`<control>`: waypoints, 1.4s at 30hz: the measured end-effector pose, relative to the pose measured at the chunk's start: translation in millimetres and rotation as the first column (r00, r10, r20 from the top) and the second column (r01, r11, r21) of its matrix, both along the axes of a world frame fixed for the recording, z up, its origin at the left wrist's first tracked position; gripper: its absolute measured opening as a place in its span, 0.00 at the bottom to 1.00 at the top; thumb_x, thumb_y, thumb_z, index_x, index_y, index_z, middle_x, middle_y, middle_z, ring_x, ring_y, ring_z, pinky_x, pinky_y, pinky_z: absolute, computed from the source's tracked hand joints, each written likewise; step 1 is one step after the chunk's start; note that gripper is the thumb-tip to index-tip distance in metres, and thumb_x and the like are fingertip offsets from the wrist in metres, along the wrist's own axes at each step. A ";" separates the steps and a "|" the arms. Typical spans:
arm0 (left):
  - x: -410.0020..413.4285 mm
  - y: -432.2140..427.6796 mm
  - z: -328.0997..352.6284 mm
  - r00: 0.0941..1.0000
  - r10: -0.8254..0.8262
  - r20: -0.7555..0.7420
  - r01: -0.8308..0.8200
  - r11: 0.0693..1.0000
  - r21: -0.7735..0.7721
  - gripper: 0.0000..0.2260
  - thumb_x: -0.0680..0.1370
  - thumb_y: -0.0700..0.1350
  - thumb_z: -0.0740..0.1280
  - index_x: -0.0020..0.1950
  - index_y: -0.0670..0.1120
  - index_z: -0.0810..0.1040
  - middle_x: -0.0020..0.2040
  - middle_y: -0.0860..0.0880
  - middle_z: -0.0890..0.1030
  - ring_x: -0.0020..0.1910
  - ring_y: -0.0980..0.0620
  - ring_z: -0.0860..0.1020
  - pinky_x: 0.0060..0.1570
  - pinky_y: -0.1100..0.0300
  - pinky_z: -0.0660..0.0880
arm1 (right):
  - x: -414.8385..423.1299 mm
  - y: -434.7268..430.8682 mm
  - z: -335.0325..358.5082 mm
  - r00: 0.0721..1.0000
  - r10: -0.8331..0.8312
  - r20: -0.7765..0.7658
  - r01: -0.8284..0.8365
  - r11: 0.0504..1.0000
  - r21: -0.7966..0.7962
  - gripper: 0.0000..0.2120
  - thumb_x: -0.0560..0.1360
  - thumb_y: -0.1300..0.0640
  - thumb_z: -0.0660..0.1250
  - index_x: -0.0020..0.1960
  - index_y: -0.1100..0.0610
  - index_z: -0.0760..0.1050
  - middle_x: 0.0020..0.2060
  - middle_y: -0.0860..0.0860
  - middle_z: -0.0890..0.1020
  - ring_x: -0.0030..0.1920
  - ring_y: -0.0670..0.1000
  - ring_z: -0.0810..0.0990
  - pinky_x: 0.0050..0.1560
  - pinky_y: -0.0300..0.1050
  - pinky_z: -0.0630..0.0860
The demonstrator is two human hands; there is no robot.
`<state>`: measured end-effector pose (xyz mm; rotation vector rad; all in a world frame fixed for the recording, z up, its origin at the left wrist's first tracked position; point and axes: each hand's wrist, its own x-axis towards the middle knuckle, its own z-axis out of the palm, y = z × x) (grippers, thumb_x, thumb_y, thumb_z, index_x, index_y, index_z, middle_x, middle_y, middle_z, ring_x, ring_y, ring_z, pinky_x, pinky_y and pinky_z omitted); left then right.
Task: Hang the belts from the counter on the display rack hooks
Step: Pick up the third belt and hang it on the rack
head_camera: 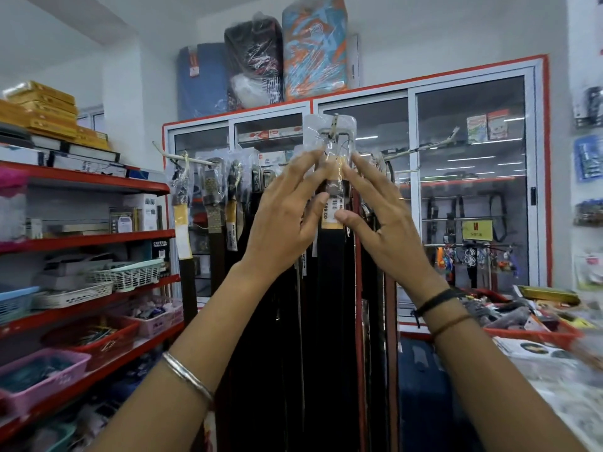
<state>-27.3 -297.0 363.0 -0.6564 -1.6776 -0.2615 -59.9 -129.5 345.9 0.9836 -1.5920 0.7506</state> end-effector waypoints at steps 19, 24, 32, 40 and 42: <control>-33.0 -13.2 0.3 0.984 0.174 0.047 -0.170 0.983 -0.068 0.23 0.80 0.50 0.59 0.75 0.49 0.63 0.76 0.50 0.64 0.73 0.53 0.64 0.73 0.48 0.58 | -38.3 -6.9 0.6 0.966 -0.245 -0.086 0.251 0.966 0.062 0.26 0.79 0.45 0.57 0.75 0.52 0.59 0.76 0.49 0.61 0.75 0.50 0.61 0.72 0.54 0.65; -23.7 -20.7 -3.2 0.988 0.145 0.061 -0.140 0.987 -0.081 0.22 0.81 0.52 0.57 0.74 0.50 0.64 0.77 0.50 0.63 0.76 0.52 0.60 0.74 0.44 0.58 | -20.4 -12.1 -2.0 0.982 -0.177 -0.061 0.179 0.984 0.022 0.25 0.79 0.48 0.58 0.74 0.53 0.61 0.75 0.50 0.63 0.75 0.50 0.61 0.73 0.54 0.63; 22.2 -98.5 -59.2 0.997 -0.042 -0.058 0.049 0.990 0.135 0.18 0.81 0.44 0.57 0.71 0.43 0.69 0.73 0.47 0.66 0.76 0.50 0.60 0.73 0.43 0.61 | 28.9 -77.7 -33.4 0.972 -0.061 -0.226 0.057 0.998 -0.021 0.21 0.78 0.54 0.63 0.70 0.58 0.69 0.71 0.53 0.70 0.73 0.52 0.67 0.71 0.54 0.66; 4.8 -207.6 -54.9 0.989 0.014 0.149 -0.047 0.975 0.218 0.22 0.82 0.47 0.54 0.77 0.48 0.58 0.78 0.54 0.56 0.78 0.57 0.51 0.76 0.58 0.51 | 18.8 -183.7 -51.3 0.930 -0.272 -0.247 0.325 0.922 0.210 0.25 0.78 0.44 0.56 0.73 0.50 0.63 0.76 0.47 0.62 0.76 0.48 0.57 0.73 0.50 0.57; -5.8 -220.5 -47.8 0.977 0.016 0.213 -0.051 0.986 0.160 0.23 0.82 0.48 0.53 0.77 0.51 0.55 0.79 0.55 0.53 0.78 0.58 0.50 0.76 0.61 0.48 | 6.7 -198.8 -52.6 0.913 -0.329 -0.242 0.383 0.895 0.228 0.25 0.79 0.44 0.55 0.74 0.50 0.62 0.76 0.48 0.61 0.77 0.50 0.57 0.72 0.50 0.55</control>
